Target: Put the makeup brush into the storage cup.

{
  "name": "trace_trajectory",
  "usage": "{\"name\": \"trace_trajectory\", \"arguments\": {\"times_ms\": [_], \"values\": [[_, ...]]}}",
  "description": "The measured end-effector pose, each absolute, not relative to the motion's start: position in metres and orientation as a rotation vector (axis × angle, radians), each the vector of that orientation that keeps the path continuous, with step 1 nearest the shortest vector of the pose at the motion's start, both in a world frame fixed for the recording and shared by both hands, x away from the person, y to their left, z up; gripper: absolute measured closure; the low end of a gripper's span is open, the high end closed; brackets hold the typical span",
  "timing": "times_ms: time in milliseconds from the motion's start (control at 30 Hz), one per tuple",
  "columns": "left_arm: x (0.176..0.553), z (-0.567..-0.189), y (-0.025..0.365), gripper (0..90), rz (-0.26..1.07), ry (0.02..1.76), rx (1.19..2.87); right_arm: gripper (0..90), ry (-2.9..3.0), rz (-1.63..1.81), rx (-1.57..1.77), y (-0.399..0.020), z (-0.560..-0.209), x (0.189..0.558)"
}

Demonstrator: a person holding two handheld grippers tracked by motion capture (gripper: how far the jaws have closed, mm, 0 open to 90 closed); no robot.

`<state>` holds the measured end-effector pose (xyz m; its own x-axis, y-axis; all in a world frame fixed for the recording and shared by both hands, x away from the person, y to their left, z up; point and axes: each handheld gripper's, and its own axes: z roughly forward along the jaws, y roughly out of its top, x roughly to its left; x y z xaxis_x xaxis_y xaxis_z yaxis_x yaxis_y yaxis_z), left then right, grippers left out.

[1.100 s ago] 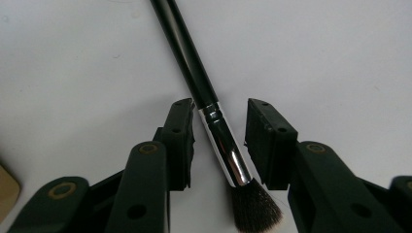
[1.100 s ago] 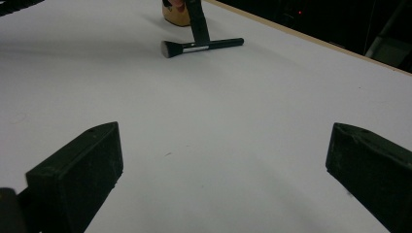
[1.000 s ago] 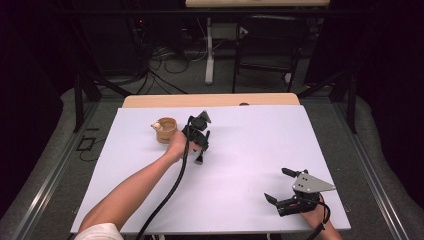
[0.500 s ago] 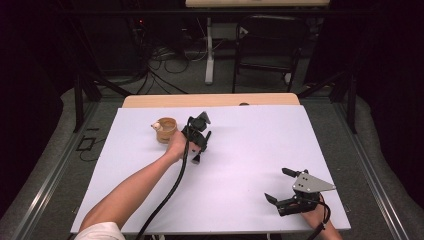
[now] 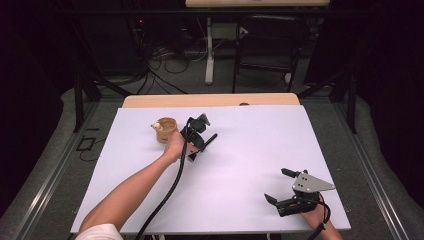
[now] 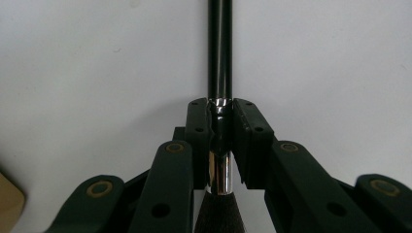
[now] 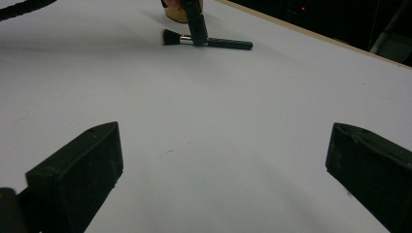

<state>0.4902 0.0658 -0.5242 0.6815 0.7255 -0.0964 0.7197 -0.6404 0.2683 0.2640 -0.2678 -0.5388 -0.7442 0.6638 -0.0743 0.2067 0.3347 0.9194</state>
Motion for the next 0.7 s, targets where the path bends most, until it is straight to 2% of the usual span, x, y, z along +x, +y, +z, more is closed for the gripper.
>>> {"name": "trace_trajectory", "arguments": {"times_ms": [333, 700], "values": [[0.47, -0.484, 0.076, 77.9, 0.151, 0.899, 2.657, 0.0, 2.145, 1.393, 0.827, -0.269, -0.54, 0.268], [0.448, -0.47, 0.087, 78.0, 0.137, 0.745, 2.663, 0.0, 2.224, 1.354, 0.843, -0.265, -0.542, 0.277]]}}
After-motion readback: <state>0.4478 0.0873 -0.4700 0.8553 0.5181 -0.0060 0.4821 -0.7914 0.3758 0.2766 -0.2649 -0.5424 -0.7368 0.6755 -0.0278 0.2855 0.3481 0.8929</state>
